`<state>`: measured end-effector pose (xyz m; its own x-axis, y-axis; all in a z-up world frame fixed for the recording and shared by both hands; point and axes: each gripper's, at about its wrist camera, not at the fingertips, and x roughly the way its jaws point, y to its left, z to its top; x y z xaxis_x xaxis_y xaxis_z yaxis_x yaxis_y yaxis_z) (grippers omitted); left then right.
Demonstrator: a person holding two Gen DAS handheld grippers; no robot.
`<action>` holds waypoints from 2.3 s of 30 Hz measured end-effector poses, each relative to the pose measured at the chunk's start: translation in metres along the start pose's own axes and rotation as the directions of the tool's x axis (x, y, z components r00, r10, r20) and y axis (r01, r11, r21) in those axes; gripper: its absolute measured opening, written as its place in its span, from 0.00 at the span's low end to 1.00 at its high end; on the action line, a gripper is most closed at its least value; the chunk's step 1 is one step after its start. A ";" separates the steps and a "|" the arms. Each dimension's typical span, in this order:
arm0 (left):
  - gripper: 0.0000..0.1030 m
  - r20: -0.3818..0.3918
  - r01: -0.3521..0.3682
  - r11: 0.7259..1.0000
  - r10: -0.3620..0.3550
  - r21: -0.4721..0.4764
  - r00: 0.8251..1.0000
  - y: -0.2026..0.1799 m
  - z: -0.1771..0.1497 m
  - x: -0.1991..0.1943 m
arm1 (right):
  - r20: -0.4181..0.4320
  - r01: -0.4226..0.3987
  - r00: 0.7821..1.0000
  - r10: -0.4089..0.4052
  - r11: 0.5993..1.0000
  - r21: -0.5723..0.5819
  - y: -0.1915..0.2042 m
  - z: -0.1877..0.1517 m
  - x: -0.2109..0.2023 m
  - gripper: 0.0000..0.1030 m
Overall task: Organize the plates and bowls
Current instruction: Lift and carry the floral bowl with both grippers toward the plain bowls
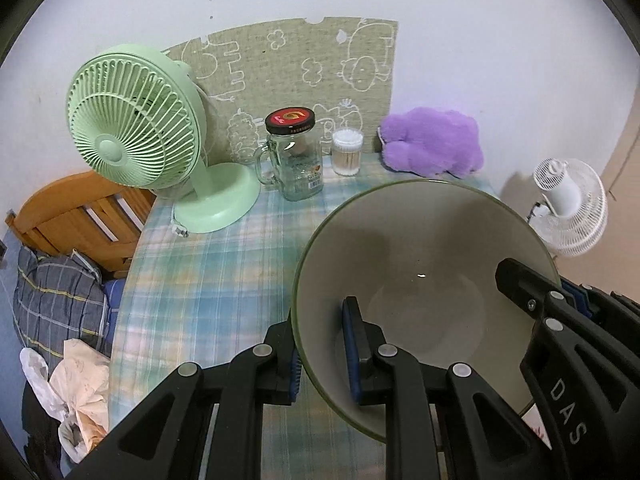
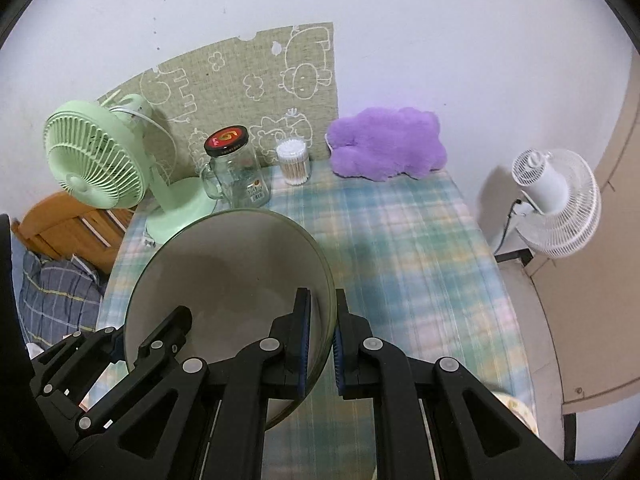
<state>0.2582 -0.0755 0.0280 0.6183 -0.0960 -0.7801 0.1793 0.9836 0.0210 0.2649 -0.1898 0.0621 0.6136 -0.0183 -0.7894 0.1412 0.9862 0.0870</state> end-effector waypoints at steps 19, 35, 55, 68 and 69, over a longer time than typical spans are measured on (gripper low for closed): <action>0.15 -0.015 0.072 0.995 -0.071 0.067 0.997 0.006 -0.087 -0.050 | -0.027 0.044 0.999 -0.043 0.999 0.032 0.006 -0.096 -0.059 0.12; 0.15 -0.093 0.101 0.992 -0.094 0.074 0.991 0.006 -0.147 -0.044 | -0.104 0.080 0.992 -0.076 0.996 0.029 0.008 -0.159 -0.063 0.13; 0.18 -0.194 0.103 0.994 -0.093 0.047 0.977 0.014 -0.174 -0.015 | -0.197 0.120 0.973 -0.123 0.992 -0.028 0.018 -0.181 -0.039 0.13; 0.21 -0.203 0.104 0.994 -0.096 0.033 0.975 0.012 -0.181 -0.013 | -0.199 0.142 0.968 -0.152 0.988 -0.061 0.025 -0.189 -0.036 0.13; 0.21 -0.203 0.105 0.994 -0.096 0.034 0.975 0.012 -0.182 -0.013 | -0.197 0.142 0.969 -0.151 0.988 -0.058 0.024 -0.190 -0.037 0.13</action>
<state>0.1130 -0.0350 -0.0753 0.4303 -0.1569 -0.8889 0.2690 0.9623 -0.0396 0.0986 -0.1338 -0.0221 0.4199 -0.1339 -0.8976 0.1815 0.9815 -0.0615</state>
